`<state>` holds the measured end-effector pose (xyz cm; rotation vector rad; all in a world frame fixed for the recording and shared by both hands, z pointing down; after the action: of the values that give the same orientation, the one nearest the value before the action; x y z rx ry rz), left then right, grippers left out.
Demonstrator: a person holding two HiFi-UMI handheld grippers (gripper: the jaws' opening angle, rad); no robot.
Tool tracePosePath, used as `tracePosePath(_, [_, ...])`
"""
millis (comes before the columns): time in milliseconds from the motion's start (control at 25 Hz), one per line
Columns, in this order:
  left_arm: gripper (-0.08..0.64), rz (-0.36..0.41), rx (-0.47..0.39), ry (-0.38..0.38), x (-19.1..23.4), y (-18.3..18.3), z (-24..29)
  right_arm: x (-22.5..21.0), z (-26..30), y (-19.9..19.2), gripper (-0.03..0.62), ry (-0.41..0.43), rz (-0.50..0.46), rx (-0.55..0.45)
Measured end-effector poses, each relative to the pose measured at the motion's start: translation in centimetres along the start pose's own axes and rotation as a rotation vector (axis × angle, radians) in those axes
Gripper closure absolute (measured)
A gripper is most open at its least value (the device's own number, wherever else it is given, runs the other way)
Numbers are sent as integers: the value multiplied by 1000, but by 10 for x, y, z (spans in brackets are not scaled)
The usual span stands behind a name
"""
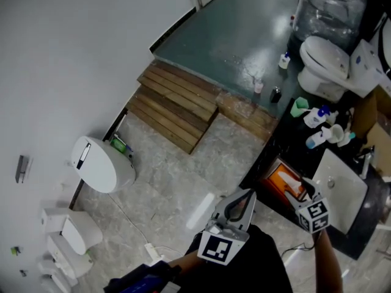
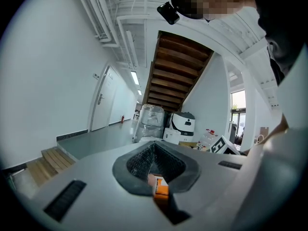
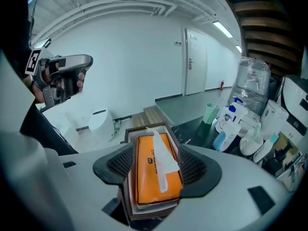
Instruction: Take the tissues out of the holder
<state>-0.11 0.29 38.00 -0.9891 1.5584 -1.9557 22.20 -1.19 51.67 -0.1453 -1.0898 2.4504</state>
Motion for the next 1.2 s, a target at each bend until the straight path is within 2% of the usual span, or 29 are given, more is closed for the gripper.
tracePosePath(400, [563,-15,-5,17,3,0,1,-4,18,-18,322,48,-20,126])
tracePosePath(920, [563,-40,6,30,8,-6,-1,-8,26,-24,302,54,-59,183])
tracePosePath(1200, [563,-41,8,22,10,-4,-2,-8,29,-26,302,59,-36,205])
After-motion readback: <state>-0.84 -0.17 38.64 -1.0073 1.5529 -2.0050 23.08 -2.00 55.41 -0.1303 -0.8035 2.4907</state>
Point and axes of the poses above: the fingertips, and each gripper's own axes: z forward along the fingers, x to its left, y out of its top, the point moved 5 cm from there along -z, backward along the fingers, and after that the axes turned 11 degrees about -y, right-handed, at the moved point
